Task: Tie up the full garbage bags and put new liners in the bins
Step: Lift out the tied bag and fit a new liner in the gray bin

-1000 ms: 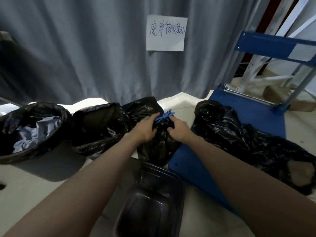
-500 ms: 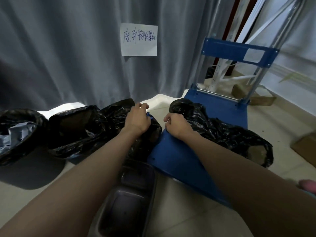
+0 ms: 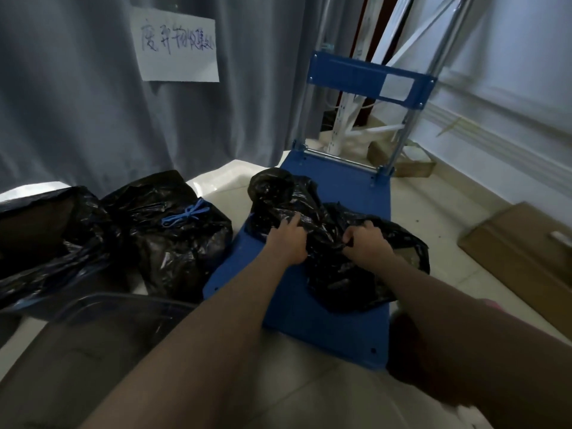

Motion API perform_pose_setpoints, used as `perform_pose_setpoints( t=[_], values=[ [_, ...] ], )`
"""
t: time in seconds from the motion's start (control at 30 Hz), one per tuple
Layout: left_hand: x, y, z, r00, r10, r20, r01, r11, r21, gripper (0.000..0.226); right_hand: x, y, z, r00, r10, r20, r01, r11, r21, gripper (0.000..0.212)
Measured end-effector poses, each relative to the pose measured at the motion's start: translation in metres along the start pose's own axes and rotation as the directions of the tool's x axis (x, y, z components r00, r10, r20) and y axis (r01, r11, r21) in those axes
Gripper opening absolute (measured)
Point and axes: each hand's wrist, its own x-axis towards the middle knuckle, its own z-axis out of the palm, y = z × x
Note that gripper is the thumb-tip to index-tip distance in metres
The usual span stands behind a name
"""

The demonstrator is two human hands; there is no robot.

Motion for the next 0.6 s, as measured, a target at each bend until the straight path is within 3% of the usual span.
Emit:
perform_pose_setpoints(
  t=[0.07, 0.13, 0.23, 0.3, 0.4, 0.47, 0.6],
  values=[
    [0.007, 0.004, 0.013, 0.997, -0.001, 0.072, -0.005, 0.996, 0.085, 0.044, 0.001, 0.008, 0.006, 0.998, -0.012, 0.060, 0.014, 0.999, -0.046, 0.028],
    [0.011, 0.006, 0.021, 0.998, -0.001, 0.058, -0.004, 0.997, 0.081, 0.051, 0.002, 0.004, 0.009, 0.997, -0.042, 0.059, 0.047, 0.995, -0.086, 0.030],
    [0.018, 0.002, 0.014, 0.975, -0.024, -0.221, -0.004, 0.992, -0.127, 0.046, 0.006, -0.013, 0.009, 0.995, -0.074, -0.062, 0.067, 0.993, -0.097, 0.041],
    [0.021, -0.001, -0.002, 0.892, -0.065, -0.447, -0.090, 0.944, -0.317, 0.032, 0.009, -0.025, 0.006, 0.982, -0.066, -0.179, 0.062, 0.998, -0.028, 0.053],
    [0.015, 0.003, -0.038, 0.802, -0.169, -0.573, -0.251, 0.775, -0.580, 0.016, 0.008, -0.044, -0.006, 0.964, -0.009, -0.267, 0.053, 0.986, 0.161, 0.074],
    [0.004, 0.012, -0.064, 0.824, -0.243, -0.512, -0.289, 0.597, -0.748, 0.014, 0.010, -0.053, -0.014, 0.961, 0.024, -0.275, 0.055, 0.959, 0.277, 0.079],
    [-0.022, 0.020, -0.101, 0.881, -0.226, -0.415, -0.352, 0.270, -0.896, 0.017, 0.011, -0.069, -0.029, 0.932, -0.005, -0.361, 0.188, 0.860, 0.474, 0.041]
  ],
)
